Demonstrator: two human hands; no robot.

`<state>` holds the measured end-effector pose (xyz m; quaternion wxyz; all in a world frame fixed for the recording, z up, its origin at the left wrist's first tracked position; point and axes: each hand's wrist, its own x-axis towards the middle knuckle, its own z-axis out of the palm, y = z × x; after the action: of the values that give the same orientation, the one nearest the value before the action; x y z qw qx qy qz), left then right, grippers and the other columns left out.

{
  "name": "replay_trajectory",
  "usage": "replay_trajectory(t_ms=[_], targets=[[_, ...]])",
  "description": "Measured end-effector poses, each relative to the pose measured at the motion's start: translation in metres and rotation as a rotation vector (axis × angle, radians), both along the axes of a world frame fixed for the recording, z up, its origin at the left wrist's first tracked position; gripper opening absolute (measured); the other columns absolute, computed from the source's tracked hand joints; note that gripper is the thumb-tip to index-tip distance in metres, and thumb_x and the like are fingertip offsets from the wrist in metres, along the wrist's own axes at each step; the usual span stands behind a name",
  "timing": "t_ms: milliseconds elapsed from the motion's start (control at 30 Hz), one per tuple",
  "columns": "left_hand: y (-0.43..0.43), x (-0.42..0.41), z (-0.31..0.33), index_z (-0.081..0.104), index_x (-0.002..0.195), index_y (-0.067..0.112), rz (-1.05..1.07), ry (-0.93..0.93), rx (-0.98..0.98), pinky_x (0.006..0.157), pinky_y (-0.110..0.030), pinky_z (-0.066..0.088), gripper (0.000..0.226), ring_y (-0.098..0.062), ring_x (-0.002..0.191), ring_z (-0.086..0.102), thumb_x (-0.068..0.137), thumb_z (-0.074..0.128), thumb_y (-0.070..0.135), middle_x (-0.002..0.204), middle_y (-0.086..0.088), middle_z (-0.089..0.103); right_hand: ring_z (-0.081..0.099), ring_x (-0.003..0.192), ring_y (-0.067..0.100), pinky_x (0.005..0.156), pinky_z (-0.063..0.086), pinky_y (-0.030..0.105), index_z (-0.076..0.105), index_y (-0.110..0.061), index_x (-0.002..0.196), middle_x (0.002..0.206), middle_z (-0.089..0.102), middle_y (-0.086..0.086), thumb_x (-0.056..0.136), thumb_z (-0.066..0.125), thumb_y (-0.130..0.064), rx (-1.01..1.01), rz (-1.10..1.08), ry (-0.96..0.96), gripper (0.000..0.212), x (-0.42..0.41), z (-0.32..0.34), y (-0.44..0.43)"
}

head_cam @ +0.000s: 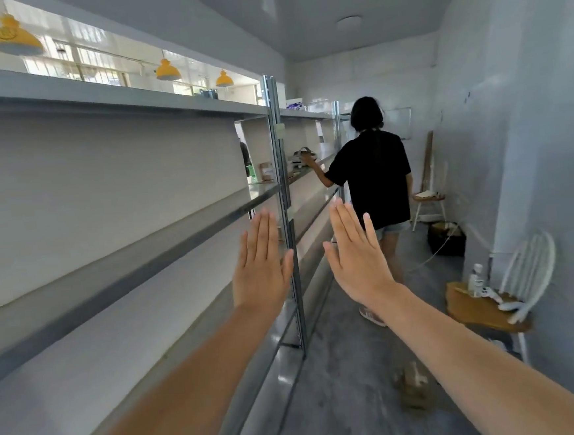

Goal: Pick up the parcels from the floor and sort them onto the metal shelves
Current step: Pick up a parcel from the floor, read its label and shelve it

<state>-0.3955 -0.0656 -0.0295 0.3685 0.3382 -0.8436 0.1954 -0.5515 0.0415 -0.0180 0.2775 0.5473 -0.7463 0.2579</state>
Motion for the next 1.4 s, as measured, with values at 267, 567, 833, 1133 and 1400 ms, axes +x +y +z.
replay_trajectory(t_ms=[267, 567, 833, 1133, 1400], targets=[[0.014, -0.136, -0.007, 0.011, 0.159, 0.003, -0.214, 0.022, 0.012, 0.126, -0.036, -0.001, 0.065, -0.022, 0.155, 0.004, 0.106, 0.023, 0.04, 0.168, -0.01, 0.008, -0.011, 0.153, 0.015, 0.124, -0.008, 0.039, -0.001, -0.01, 0.158, 0.167, -0.006, 0.004, 0.105, 0.02, -0.037, 0.023, -0.174, 0.016, 0.063, -0.115, -0.017, 0.026], [0.028, -0.222, -0.027, 0.001, 0.159, 0.004, -0.345, -0.01, 0.057, 0.127, -0.039, 0.0, 0.066, -0.021, 0.156, -0.005, 0.107, 0.015, 0.041, 0.169, -0.01, -0.005, -0.005, 0.154, 0.019, 0.125, -0.001, 0.043, 0.002, -0.008, 0.158, 0.167, 0.0, 0.007, 0.103, 0.012, -0.039, 0.055, -0.316, -0.022, 0.064, -0.193, -0.036, 0.045], [0.011, -0.279, -0.042, -0.001, 0.16, 0.007, -0.43, -0.024, 0.111, 0.127, -0.036, -0.002, 0.069, -0.018, 0.155, -0.006, 0.106, 0.018, 0.047, 0.169, -0.007, -0.005, -0.009, 0.153, 0.017, 0.125, -0.003, 0.042, 0.0, -0.01, 0.158, 0.167, -0.003, 0.006, 0.105, 0.016, -0.039, 0.073, -0.372, -0.046, 0.063, -0.231, -0.051, 0.035], [-0.048, -0.342, -0.047, -0.002, 0.159, 0.006, -0.52, 0.003, 0.116, 0.127, -0.039, 0.002, 0.07, -0.019, 0.156, -0.005, 0.106, 0.015, 0.049, 0.169, -0.009, -0.005, -0.011, 0.153, 0.018, 0.123, -0.008, 0.04, -0.001, -0.011, 0.158, 0.167, -0.005, 0.005, 0.104, 0.012, -0.042, 0.122, -0.448, -0.033, 0.064, -0.275, -0.055, -0.017], [-0.117, -0.394, -0.042, 0.001, 0.159, 0.005, -0.603, -0.001, 0.117, 0.127, -0.039, 0.005, 0.07, -0.019, 0.156, -0.003, 0.106, 0.016, 0.048, 0.169, -0.009, -0.004, -0.015, 0.152, 0.016, 0.122, -0.012, 0.038, -0.003, -0.012, 0.158, 0.167, -0.008, 0.003, 0.104, 0.011, -0.042, 0.124, -0.507, -0.05, 0.064, -0.308, -0.05, -0.082]])
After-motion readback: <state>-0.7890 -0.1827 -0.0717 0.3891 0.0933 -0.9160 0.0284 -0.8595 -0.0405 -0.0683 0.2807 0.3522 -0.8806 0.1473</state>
